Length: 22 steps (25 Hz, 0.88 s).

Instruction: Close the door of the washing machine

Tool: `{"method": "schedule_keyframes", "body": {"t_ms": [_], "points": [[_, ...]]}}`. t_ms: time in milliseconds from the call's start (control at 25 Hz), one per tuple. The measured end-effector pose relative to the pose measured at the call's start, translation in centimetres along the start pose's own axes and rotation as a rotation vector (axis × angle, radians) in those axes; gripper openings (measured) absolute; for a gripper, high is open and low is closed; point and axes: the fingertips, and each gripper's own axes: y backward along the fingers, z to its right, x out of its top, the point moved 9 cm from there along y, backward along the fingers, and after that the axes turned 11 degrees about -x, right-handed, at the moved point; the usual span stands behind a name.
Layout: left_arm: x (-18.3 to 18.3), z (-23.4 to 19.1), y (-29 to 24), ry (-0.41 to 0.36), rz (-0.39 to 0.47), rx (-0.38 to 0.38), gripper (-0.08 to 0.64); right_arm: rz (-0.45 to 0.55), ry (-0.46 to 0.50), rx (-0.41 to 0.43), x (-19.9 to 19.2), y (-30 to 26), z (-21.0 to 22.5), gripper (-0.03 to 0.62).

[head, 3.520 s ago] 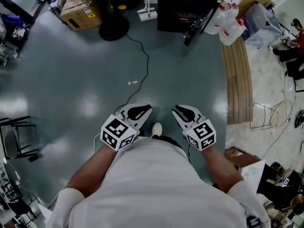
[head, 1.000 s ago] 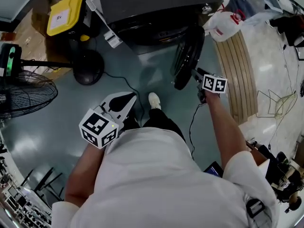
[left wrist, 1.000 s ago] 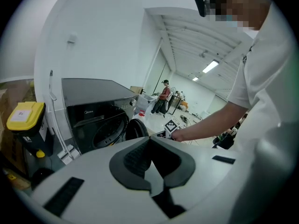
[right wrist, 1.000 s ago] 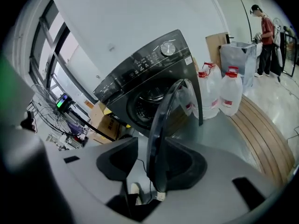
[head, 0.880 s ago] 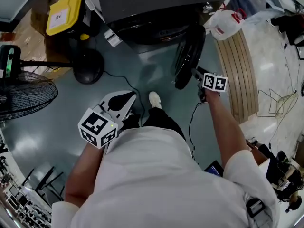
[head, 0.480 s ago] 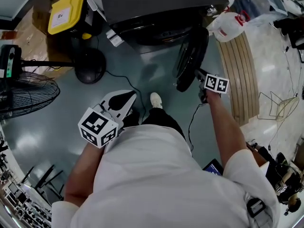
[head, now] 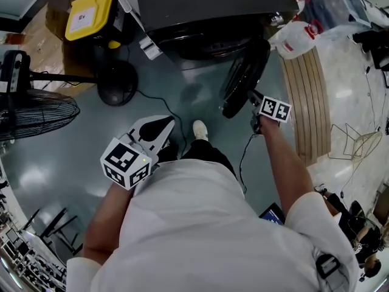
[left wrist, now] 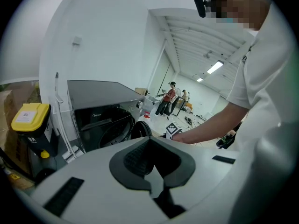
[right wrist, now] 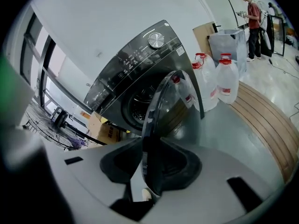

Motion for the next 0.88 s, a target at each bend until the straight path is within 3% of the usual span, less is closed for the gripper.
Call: {"method": "schedule_keyframes", "body": {"t_ms": [880], "points": [[-1.6, -0.9, 3.5, 0.063, 0.054, 0.108, 0.017, 0.03, -0.154, 0.015, 2.0, -5.9, -7.7, 0.132]]}}
